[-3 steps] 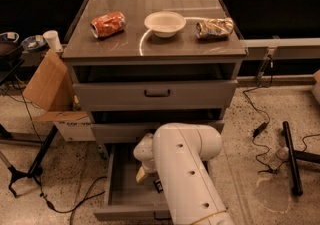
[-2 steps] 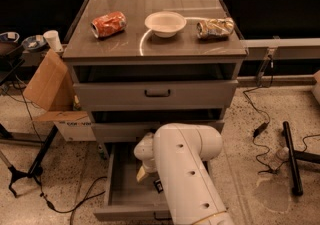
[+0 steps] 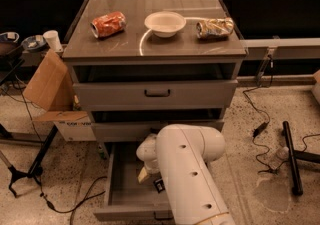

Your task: Pick rxbar chocolate from bottom drawer and place on counter

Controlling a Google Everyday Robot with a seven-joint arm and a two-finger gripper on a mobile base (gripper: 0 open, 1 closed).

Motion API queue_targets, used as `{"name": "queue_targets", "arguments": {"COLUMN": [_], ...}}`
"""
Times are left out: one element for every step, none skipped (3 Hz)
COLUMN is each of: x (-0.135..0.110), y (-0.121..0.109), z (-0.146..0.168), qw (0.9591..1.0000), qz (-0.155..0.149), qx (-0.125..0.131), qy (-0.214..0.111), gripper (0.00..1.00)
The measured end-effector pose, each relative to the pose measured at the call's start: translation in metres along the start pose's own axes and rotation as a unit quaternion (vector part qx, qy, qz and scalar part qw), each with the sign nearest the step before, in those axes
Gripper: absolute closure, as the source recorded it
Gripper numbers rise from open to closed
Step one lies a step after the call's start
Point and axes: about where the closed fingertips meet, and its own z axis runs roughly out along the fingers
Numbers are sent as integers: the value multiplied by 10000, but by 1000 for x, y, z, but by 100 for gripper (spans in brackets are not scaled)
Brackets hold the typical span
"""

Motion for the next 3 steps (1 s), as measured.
{"name": "queue_targets", "arguments": {"x": [-6, -16, -22], "y": [3, 7, 11], "z": [11, 21, 31], "qw": [10000, 9998, 9996], "qz": [-17, 7, 22], "qx": [96, 185, 264], "qy": [-20, -29, -45], "gripper": [0, 0, 0]}}
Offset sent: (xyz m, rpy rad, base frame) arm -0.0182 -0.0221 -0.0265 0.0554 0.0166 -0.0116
